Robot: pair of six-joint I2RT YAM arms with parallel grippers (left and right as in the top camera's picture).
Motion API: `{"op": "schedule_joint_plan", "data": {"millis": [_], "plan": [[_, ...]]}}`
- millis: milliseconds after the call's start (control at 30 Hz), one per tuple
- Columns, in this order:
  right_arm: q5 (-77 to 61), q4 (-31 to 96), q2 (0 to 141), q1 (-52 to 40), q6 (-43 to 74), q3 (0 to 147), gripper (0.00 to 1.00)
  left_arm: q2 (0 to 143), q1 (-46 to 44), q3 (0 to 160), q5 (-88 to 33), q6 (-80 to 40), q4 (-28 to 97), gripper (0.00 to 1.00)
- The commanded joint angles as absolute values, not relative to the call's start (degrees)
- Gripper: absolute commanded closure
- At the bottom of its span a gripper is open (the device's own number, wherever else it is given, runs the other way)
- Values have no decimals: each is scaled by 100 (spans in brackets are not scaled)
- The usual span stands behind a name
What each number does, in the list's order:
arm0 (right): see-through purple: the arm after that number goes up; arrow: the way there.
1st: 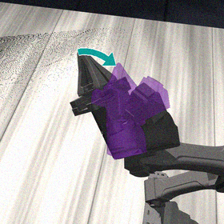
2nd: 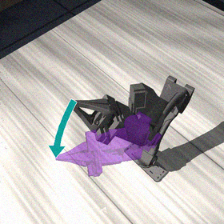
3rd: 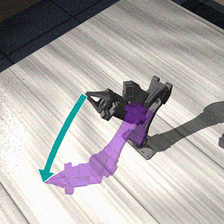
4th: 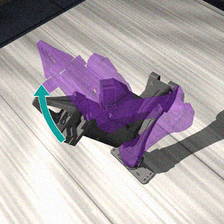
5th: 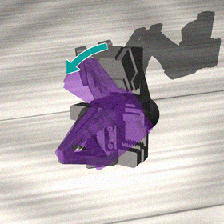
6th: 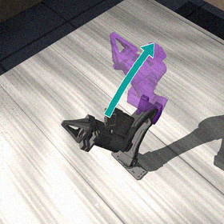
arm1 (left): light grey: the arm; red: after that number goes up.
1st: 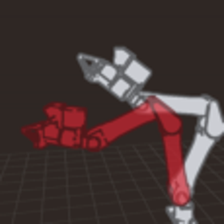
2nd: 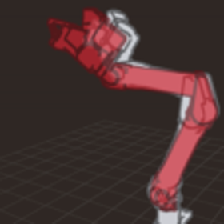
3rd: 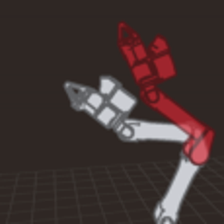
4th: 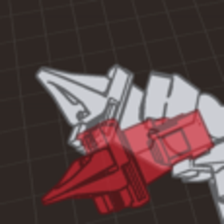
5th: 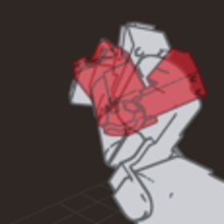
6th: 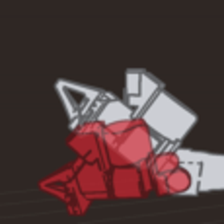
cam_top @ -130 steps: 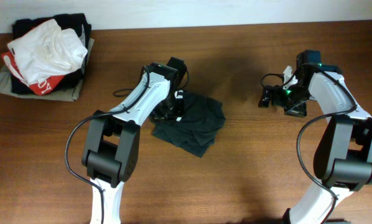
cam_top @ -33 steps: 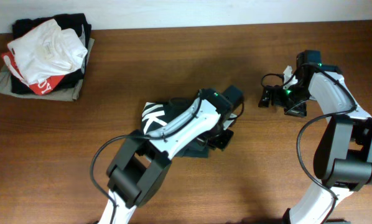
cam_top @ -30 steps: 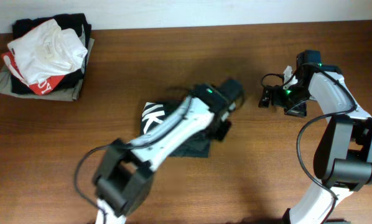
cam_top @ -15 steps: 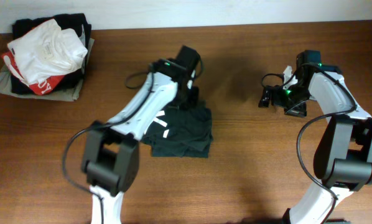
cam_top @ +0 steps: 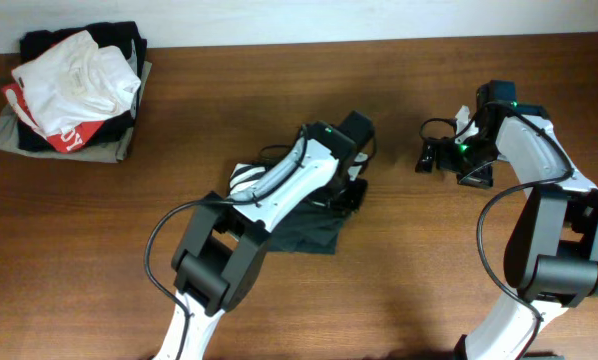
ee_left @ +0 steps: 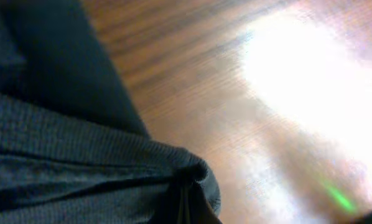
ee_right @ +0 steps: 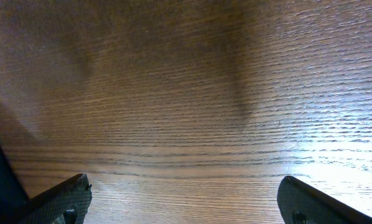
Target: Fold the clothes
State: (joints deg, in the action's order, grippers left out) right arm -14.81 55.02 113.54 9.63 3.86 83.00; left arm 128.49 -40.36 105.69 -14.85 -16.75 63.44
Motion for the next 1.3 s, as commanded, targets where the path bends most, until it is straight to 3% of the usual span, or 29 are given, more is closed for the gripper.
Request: {"op": "schedule_joint_plan", "data": {"millis": [0, 167, 200, 267, 600, 767, 1033, 1267], "plan": [[-1433, 5500, 11384, 978, 364, 8263, 1, 12801, -3874, 11474, -1614, -1291, 6987, 100], [-1431, 5500, 11384, 978, 362, 8263, 1, 12589, -3559, 12790, -1184, -1050, 7990, 97], [-1431, 5500, 11384, 978, 364, 8263, 1, 12536, -3444, 13032, -926, -1061, 8138, 83], [-1433, 5500, 11384, 978, 364, 8263, 1, 12505, -3194, 13325, -574, -1061, 8265, 0], [-1433, 5500, 11384, 978, 362, 8263, 1, 12514, -1278, 13251, -550, -1059, 8735, 0], [-1433, 5500, 11384, 978, 364, 8263, 1, 12514, -526, 12495, -1433, -510, 8746, 0], [-1433, 5500, 11384, 978, 362, 8263, 1, 12514, 121, 10678, -3614, 1050, 7623, 0], [-1433, 5500, 11384, 978, 364, 8263, 1, 12514, 421, 9612, -3800, 1105, 6980, 0]]}}
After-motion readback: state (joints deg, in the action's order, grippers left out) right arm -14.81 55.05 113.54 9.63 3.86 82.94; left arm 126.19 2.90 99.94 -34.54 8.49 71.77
